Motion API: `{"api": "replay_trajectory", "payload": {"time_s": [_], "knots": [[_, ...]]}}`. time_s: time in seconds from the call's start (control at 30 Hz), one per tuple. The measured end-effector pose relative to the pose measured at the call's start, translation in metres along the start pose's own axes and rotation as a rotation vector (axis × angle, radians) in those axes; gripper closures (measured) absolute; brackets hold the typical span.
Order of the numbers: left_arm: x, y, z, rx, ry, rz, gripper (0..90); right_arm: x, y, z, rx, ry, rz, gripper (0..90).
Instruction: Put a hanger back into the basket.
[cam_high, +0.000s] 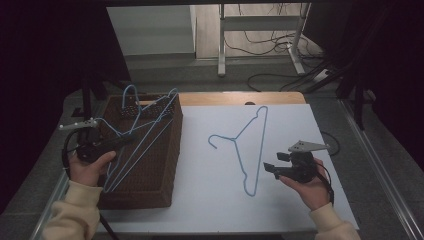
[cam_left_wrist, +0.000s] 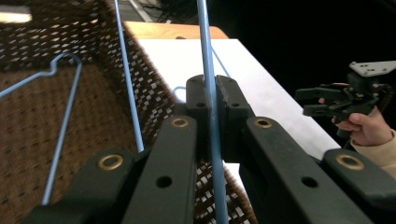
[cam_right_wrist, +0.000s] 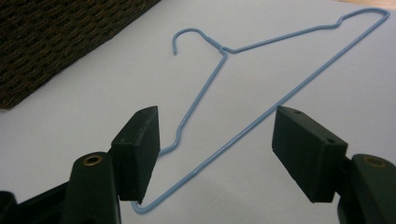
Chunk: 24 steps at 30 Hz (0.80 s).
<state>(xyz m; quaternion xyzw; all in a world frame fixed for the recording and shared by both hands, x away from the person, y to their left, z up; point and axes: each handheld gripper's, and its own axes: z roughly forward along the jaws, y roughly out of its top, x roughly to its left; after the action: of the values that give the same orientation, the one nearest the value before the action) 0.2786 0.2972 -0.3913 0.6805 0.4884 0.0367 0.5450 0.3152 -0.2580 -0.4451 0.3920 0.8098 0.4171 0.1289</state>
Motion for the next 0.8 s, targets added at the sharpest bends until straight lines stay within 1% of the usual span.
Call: {"api": "replay_trajectory", "payload": {"time_s": [0.03, 0.07, 0.1, 0.13, 0.17, 0.27, 0.3, 0.33, 0.37, 0.4, 0.47, 0.5, 0.53, 0.57, 0.6, 0.63, 0.67, 0.7, 0.73, 0.8], "knots": [[0.0, 0.0, 0.0, 0.0, 0.0, 0.0, 85.6, 0.0, 0.0, 0.0, 0.0, 0.0, 0.0, 32.6], [0.006, -0.004, -0.002, 0.006, 0.009, -0.012, 85.6, 0.0, 0.0, 0.0, -0.001, 0.0, 0.001, 32.6], [0.006, -0.004, -0.002, 0.006, 0.009, -0.012, 85.6, 0.0, 0.0, 0.0, 0.0, 0.0, 0.003, 32.6], [0.011, -0.007, -0.003, 0.015, 0.015, -0.018, 85.6, 0.0, 0.0, 0.0, 0.001, 0.0, 0.006, 32.6], [0.013, -0.009, -0.002, 0.018, 0.015, -0.023, 85.6, -0.001, -0.001, 0.001, 0.002, 0.0, 0.008, 32.6], [0.018, -0.011, -0.001, 0.027, 0.016, -0.025, 85.6, -0.001, -0.001, 0.001, 0.005, -0.001, 0.01, 32.6], [0.02, -0.011, 0.0, 0.034, 0.016, -0.028, 85.6, -0.001, -0.001, 0.002, 0.006, -0.001, 0.009, 32.6], [0.025, -0.011, 0.003, 0.051, 0.02, -0.026, 85.6, -0.001, -0.001, 0.002, 0.006, -0.001, 0.008, 32.6], [0.025, -0.011, 0.003, 0.051, 0.02, -0.026, 85.6, -0.001, -0.001, 0.002, 0.006, -0.001, 0.008, 32.6], [0.029, -0.011, 0.007, 0.064, 0.013, -0.023, 85.6, 0.0, -0.001, 0.002, 0.006, 0.001, 0.006, 32.6], [0.032, -0.011, 0.009, 0.073, 0.013, -0.023, 85.6, 0.0, -0.001, 0.002, 0.007, 0.0, 0.006, 32.7], [0.035, -0.012, 0.013, 0.089, 0.014, -0.034, 85.6, -0.001, -0.001, 0.002, 0.009, -0.003, 0.011, 32.7], [0.037, -0.013, 0.015, 0.095, 0.013, -0.042, 85.5, -0.001, -0.001, 0.002, 0.009, -0.004, 0.01, 32.7], [0.037, -0.013, 0.015, 0.095, 0.013, -0.042, 85.4, -0.002, -0.002, 0.002, 0.009, -0.004, 0.01, 32.7], [0.039, -0.015, 0.019, 0.104, 0.003, -0.055, 85.4, -0.002, -0.002, 0.002, 0.01, -0.005, 0.011, 32.7], [0.039, -0.016, 0.021, 0.11, 0.004, -0.055, 85.4, -0.002, -0.002, 0.002, 0.009, -0.006, 0.01, 32.7], [0.039, -0.016, 0.023, 0.122, 0.008, -0.05, 85.3, -0.002, -0.002, 0.002, 0.008, -0.006, 0.012, 32.7], [0.039, -0.016, 0.023, 0.122, 0.008, -0.05, 85.3, -0.002, -0.002, 0.002, 0.008, -0.006, 0.014, 32.7], [0.039, -0.017, 0.027, 0.133, 0.021, -0.045, 85.1, -0.002, -0.002, 0.002, 0.008, -0.007, 0.013, 32.7], [0.04, -0.017, 0.028, 0.135, 0.026, -0.044, 85.0, -0.002, -0.002, 0.002, 0.007, -0.007, 0.011, 32.7]]}}
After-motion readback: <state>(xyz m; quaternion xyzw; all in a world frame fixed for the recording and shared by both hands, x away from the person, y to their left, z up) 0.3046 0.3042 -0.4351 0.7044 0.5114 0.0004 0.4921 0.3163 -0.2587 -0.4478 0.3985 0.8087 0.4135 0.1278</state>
